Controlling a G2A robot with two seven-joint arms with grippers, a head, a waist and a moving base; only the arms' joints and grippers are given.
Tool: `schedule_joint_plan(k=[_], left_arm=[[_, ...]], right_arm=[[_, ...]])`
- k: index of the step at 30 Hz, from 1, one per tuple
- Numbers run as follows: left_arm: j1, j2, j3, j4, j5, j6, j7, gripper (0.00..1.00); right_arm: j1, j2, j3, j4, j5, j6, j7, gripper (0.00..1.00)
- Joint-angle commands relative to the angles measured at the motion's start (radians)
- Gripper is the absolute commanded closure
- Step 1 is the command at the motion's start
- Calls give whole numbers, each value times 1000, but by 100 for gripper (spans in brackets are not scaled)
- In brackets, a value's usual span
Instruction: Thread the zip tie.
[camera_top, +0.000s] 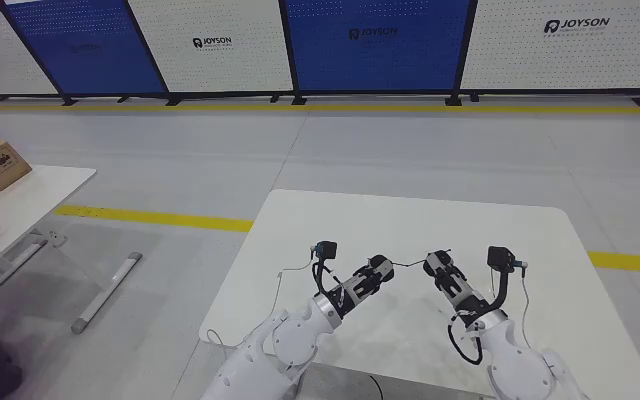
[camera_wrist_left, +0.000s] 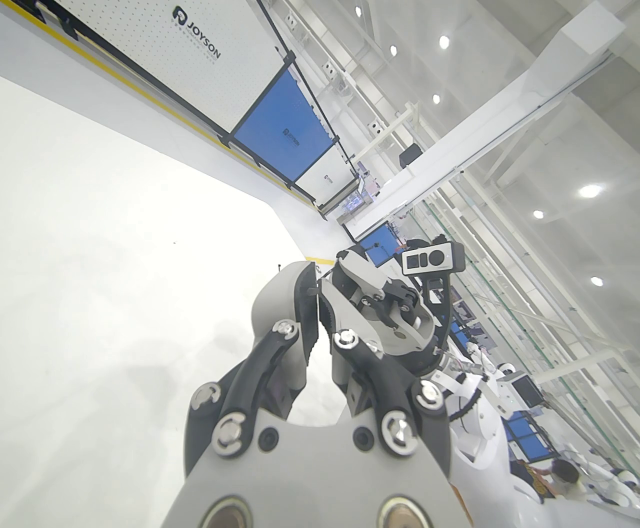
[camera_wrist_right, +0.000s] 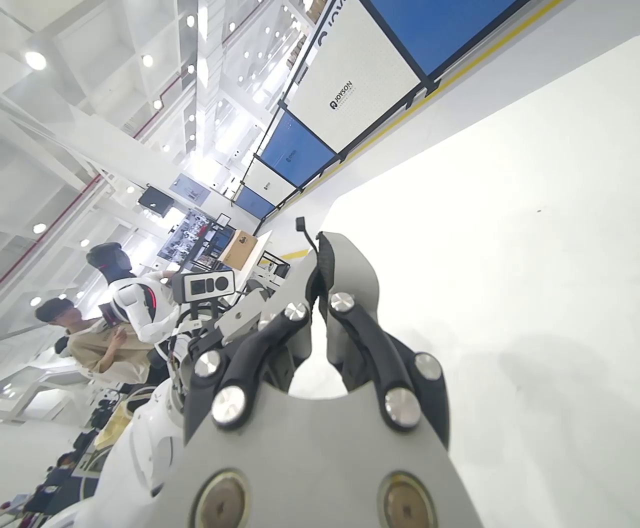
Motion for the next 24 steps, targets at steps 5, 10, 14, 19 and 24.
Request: schedule_joint_plan(k=[5, 10, 14, 19, 24], left_arm=[[0, 0, 0, 0, 0, 0, 0, 100], [0, 0, 0, 0, 0, 0, 0, 100], [0, 0, 0, 0, 0, 0, 0, 100], [0, 0, 0, 0, 0, 0, 0, 100], [0, 0, 0, 0, 0, 0, 0, 100]], right_arm=[[0, -3, 1, -2, -4, -5, -6, 100], [-4, -5, 6, -4, -1, -6, -6, 100], [-3, -6, 8, -2, -3, 0, -2, 100], [1, -9, 1, 7, -17, 9, -4, 100], [6, -12, -1, 9, -18, 11, -4, 100]])
